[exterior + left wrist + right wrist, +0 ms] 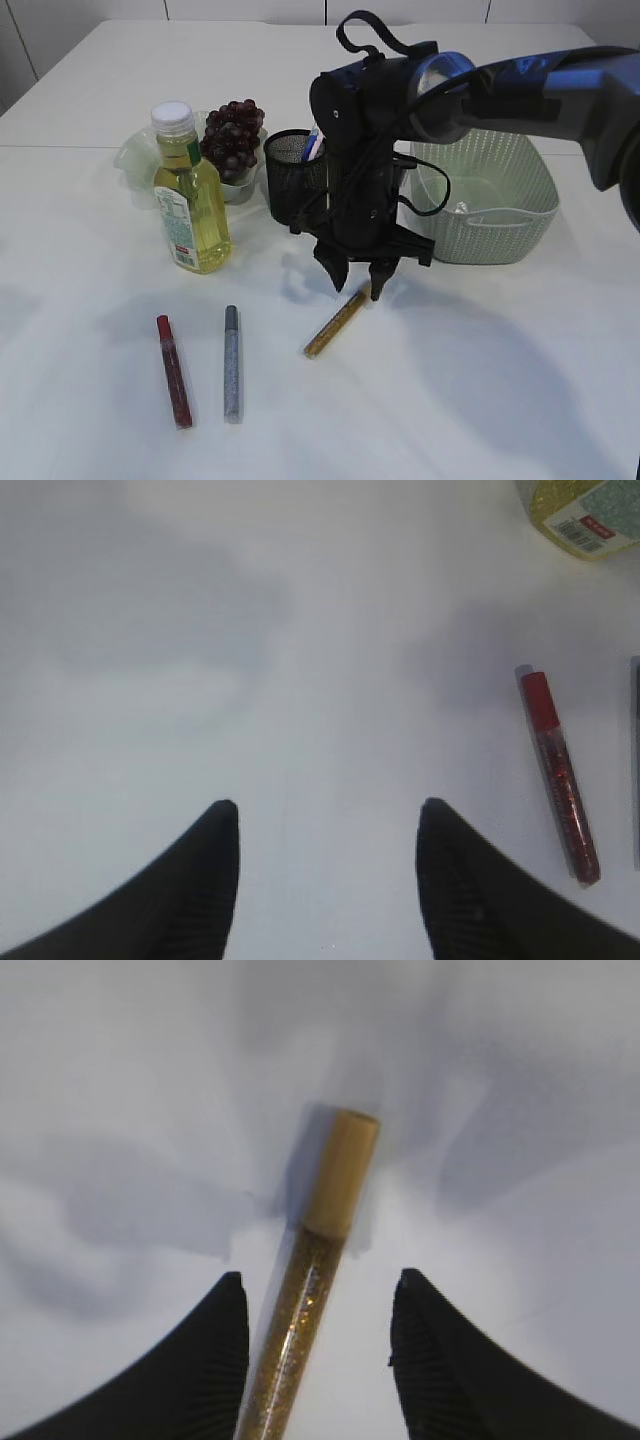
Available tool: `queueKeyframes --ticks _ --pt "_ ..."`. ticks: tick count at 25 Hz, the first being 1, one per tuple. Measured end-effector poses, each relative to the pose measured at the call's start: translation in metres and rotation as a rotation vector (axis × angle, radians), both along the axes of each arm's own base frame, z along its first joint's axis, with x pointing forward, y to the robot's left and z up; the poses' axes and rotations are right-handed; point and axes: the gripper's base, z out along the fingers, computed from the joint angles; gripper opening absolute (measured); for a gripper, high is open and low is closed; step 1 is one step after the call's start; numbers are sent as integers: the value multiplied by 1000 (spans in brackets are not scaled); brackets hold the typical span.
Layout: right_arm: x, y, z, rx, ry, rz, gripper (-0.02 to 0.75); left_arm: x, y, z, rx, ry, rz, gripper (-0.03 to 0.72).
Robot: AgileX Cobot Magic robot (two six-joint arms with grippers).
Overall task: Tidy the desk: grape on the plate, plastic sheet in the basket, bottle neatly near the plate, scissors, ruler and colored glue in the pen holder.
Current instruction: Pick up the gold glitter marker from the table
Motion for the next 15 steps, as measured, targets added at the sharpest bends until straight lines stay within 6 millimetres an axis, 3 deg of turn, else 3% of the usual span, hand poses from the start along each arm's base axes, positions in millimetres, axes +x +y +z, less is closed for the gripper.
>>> queueKeyframes --ticks 7,15 --pt "3 -2 -1 -27 -30 -5 374 2 0 1 1 -19 2 415" --pt "3 1 -15 -9 2 -18 374 2 0 1 1 -22 2 415"
